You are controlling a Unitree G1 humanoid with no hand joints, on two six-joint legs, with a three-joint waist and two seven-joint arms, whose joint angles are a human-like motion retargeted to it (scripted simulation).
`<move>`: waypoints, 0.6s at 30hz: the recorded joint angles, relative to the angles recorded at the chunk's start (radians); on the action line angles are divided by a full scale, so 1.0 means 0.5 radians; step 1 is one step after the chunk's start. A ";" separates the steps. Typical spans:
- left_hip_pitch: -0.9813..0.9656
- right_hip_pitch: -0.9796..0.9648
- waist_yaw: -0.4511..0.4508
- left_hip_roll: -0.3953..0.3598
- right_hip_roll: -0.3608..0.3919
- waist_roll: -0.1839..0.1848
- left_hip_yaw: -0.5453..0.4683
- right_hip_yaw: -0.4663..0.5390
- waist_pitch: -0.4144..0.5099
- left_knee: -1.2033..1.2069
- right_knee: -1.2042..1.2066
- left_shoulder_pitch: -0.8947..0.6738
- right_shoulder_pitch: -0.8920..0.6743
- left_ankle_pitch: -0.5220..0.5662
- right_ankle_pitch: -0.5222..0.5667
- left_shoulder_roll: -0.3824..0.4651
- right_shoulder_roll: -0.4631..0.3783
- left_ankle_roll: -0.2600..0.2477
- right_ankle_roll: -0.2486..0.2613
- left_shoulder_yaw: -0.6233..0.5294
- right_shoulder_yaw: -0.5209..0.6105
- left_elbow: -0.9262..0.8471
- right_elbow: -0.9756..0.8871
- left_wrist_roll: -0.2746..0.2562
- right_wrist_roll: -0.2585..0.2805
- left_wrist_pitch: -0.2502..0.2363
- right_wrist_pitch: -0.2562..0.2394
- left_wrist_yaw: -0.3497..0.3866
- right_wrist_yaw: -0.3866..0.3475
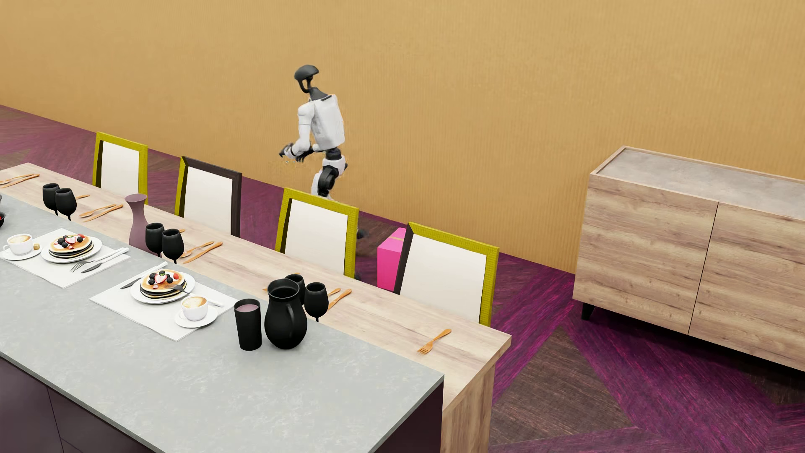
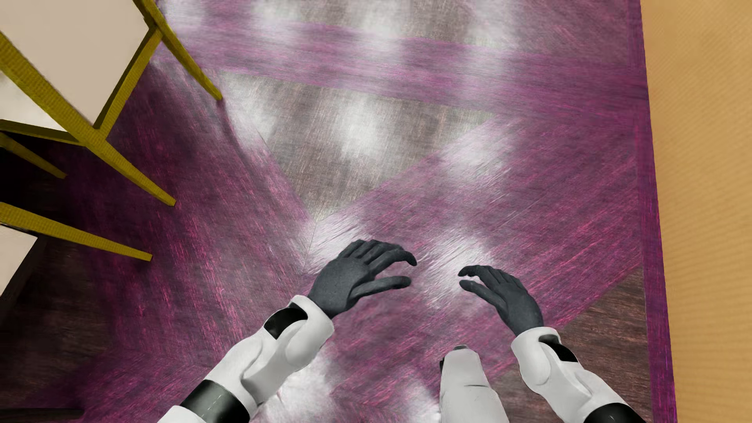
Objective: Rise from the box
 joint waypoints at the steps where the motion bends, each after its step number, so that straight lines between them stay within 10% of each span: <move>1: 0.194 -0.109 -0.052 0.059 0.040 0.020 0.147 -0.077 -0.097 -0.270 -0.010 0.038 0.018 0.060 0.021 0.014 0.030 -0.068 0.085 0.106 -0.055 -0.053 -0.019 -0.026 -0.007 0.022 0.041 -0.030 -0.033; 4: 0.644 -0.325 -0.104 0.134 0.129 0.009 0.309 -0.281 -0.258 -0.853 -0.621 0.043 0.028 0.134 -0.020 0.117 0.153 -0.166 0.072 0.132 -0.277 -0.083 -0.039 -0.086 0.079 0.085 0.027 0.125 -0.064; 7: 1.109 -0.174 -0.082 0.154 0.257 -0.052 0.414 -0.229 -0.281 -1.030 -1.686 0.112 0.187 0.007 0.644 0.309 0.295 -0.246 0.084 0.122 -0.366 -0.107 0.010 -0.187 0.394 0.092 0.088 0.077 -0.059; 10: 1.166 -0.300 -0.164 0.205 0.144 -0.012 0.431 -0.129 -0.307 -0.745 -1.257 0.189 0.270 -0.013 0.473 0.407 0.197 -0.359 0.066 0.178 -0.453 -0.117 0.159 -0.141 0.473 0.031 0.126 -0.070 -0.060; 11: 1.097 -0.346 -0.158 0.266 0.198 0.034 0.400 -0.111 -0.378 -0.537 -1.111 0.289 0.318 0.086 0.516 0.399 0.124 -0.428 0.121 0.288 -0.428 -0.051 0.189 -0.109 0.444 0.045 0.137 -0.167 0.001; 12: 1.031 -0.267 -0.124 0.298 0.267 0.063 0.397 -0.190 -0.420 -0.278 -1.070 0.434 0.352 0.268 0.449 0.376 0.068 -0.498 -0.031 0.375 -0.358 0.065 0.227 -0.107 0.359 0.094 0.140 -0.138 0.034; 14: 0.593 -0.022 -0.031 0.258 0.302 0.081 0.259 -0.221 -0.432 0.546 -1.051 0.600 0.326 1.051 0.279 0.234 -0.056 -0.372 -0.183 0.542 -0.242 0.453 0.280 -0.167 0.392 0.228 0.113 -0.082 0.088; 18: -0.372 0.771 0.185 0.103 0.314 0.035 0.055 -0.352 -0.276 1.498 -1.537 0.662 0.142 0.507 0.062 -0.018 -0.166 -0.358 -0.360 0.598 -0.194 1.335 0.227 -0.326 0.310 0.405 0.057 0.450 0.127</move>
